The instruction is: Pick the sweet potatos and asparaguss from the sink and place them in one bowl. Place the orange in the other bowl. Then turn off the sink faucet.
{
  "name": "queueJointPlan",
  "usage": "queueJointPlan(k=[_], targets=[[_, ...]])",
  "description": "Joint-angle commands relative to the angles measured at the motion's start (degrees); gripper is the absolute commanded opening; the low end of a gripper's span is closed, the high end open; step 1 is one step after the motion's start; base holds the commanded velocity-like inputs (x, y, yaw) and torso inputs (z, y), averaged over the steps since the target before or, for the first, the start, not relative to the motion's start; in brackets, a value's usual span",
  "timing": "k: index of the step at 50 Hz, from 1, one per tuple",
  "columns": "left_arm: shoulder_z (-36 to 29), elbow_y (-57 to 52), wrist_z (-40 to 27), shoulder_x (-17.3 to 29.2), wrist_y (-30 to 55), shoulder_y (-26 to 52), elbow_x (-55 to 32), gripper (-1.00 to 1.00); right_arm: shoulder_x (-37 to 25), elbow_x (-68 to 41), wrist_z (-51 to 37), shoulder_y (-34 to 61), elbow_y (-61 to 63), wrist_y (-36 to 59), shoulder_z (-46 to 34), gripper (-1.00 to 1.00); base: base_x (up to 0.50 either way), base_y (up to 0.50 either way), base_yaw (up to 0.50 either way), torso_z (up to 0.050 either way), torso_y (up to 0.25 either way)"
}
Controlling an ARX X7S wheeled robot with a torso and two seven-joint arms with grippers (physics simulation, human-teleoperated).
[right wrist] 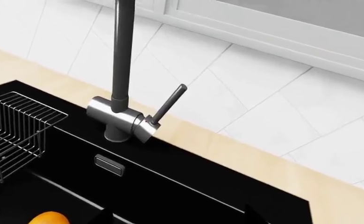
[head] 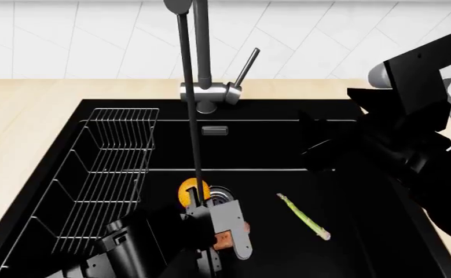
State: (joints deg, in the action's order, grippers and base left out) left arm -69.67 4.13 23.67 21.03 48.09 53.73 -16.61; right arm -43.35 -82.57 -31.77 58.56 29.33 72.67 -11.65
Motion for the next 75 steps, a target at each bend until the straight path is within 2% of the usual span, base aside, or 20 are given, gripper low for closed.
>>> queueJointPlan(k=[1,7,10,19,20,22,25,32,57,75], targets=[[2.9,-5.89,-6.77,3.8,-5.59,-1.32,3.32,-1.0,-0.18,-0.46,-0.38,0.25,0.16,-0.58,0.07,1.0,0.0,0.0,0.0,0.0,0.0],[3.51,-9.45,-9.14,6.98,-9.34,-1.09,5.84,-1.0,0.04,-1.13,-0.98,1.0,0.15,-0.47,-0.18,1.0,0.0,0.0,0.0,0.0,0.0],[4.0,-13.78,-10.08,8.69,-8.63,-1.51,5.85,-1.0,0.2,-0.43,-0.79,0.87,-0.04,-0.57,-0.68,1.0,0.0,0.0,0.0,0.0,0.0],[6.47,-23.46,-12.12,12.68,-6.83,-1.76,5.14,-1.0,4.65,1.67,-2.24,7.81,-5.76,7.87,-11.01,1.0,0.0,0.0,0.0,0.0,0.0],[7.14,-24.57,-12.92,12.95,-6.7,-1.95,5.08,-1.0,5.17,1.87,-1.83,8.64,-6.07,8.73,-12.22,1.0,0.0,0.0,0.0,0.0,0.0],[9.85,-30.16,-19.74,14.61,-9.87,-4.18,7.94,-1.0,8.11,0.0,-2.93,10.48,-10.03,10.94,-14.09,1.0,0.0,0.0,0.0,0.0,0.0],[11.98,-33.04,-23.27,15.3,-11.48,-5.32,8.76,-1.0,9.9,-1.61,-3.65,11.65,-12.87,12.18,-15.35,1.0,0.0,0.0,0.0,0.0,0.0],[14.43,-33.22,-28.04,15.35,-14.67,-5.65,11.27,-1.0,12.0,-4.34,-5.04,13.27,-17.01,13.65,-17.81,1.0,0.0,0.0,0.0,0.0,0.0],[17.47,-32.4,-30.55,15.28,-14.43,-6.36,10.11,-1.0,12.16,1.52,-0.19,11.46,-23.55,10.24,-26.27,1.0,0.0,0.0,0.0,0.0,0.0],[19.77,-34.89,-31.4,15.9,-13.35,-6.8,8.27,-1.0,13.42,9.31,6.85,11.01,-29.67,5.73,-32.82,1.0,0.0,0.0,0.0,0.0,0.0]])
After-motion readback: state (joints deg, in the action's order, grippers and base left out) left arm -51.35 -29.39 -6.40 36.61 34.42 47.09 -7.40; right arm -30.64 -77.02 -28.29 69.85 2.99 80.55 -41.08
